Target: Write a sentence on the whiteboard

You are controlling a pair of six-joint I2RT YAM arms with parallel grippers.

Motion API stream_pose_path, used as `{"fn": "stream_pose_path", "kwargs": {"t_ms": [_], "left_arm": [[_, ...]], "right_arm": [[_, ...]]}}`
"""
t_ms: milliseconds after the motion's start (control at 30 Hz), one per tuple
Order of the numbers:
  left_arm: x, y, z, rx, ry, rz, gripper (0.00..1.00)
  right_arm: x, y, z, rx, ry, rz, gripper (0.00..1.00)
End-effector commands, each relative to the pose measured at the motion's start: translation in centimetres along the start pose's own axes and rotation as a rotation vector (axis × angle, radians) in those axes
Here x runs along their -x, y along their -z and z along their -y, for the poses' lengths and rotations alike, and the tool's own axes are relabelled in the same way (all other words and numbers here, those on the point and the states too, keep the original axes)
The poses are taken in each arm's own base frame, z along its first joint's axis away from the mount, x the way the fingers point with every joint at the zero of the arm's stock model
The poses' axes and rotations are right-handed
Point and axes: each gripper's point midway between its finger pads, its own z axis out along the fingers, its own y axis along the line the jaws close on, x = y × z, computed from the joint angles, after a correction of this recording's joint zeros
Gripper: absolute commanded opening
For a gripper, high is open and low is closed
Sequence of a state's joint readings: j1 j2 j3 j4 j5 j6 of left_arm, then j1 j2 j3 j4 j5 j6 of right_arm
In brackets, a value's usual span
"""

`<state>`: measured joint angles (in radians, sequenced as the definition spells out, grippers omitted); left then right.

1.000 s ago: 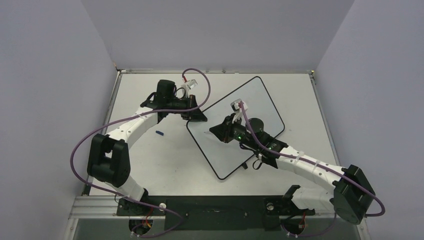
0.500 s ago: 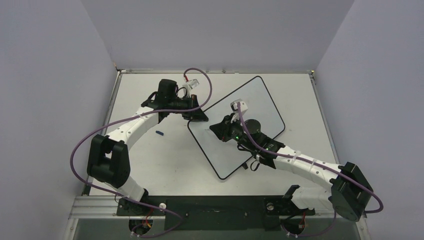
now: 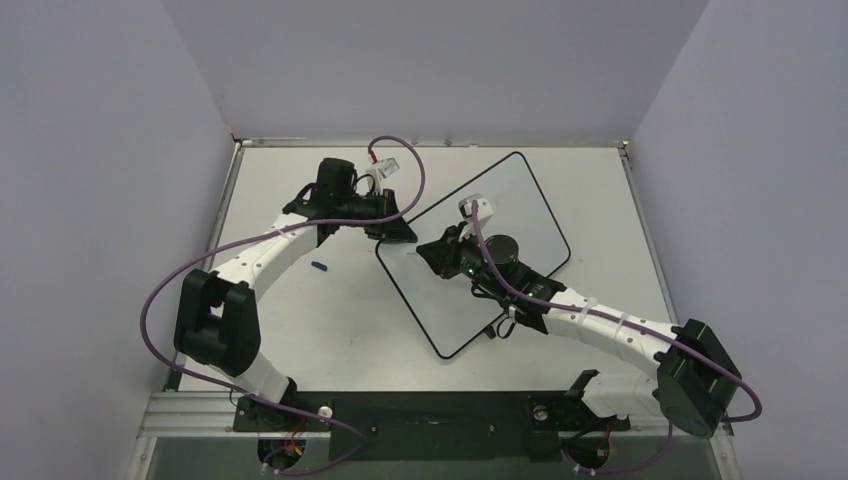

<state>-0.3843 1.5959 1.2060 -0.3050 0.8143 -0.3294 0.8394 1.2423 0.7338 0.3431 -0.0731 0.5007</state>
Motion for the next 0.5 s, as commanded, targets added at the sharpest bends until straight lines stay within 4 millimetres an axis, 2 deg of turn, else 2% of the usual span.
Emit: {"fn": "stream_pose_path", "kwargs": {"t_ms": [0,467], "left_arm": [[0.8,0.1,-1.6,0.123,-0.114,0.027,0.0],[0.8,0.1,-1.7,0.125,-0.116,0.026,0.0]], "right_arm": [[2.2,-0.5,-0.9,0.019,0.018,0.069,0.0],[-1.8,0.5,0.9,-0.024,0.009,-0.012,0.0]]}}
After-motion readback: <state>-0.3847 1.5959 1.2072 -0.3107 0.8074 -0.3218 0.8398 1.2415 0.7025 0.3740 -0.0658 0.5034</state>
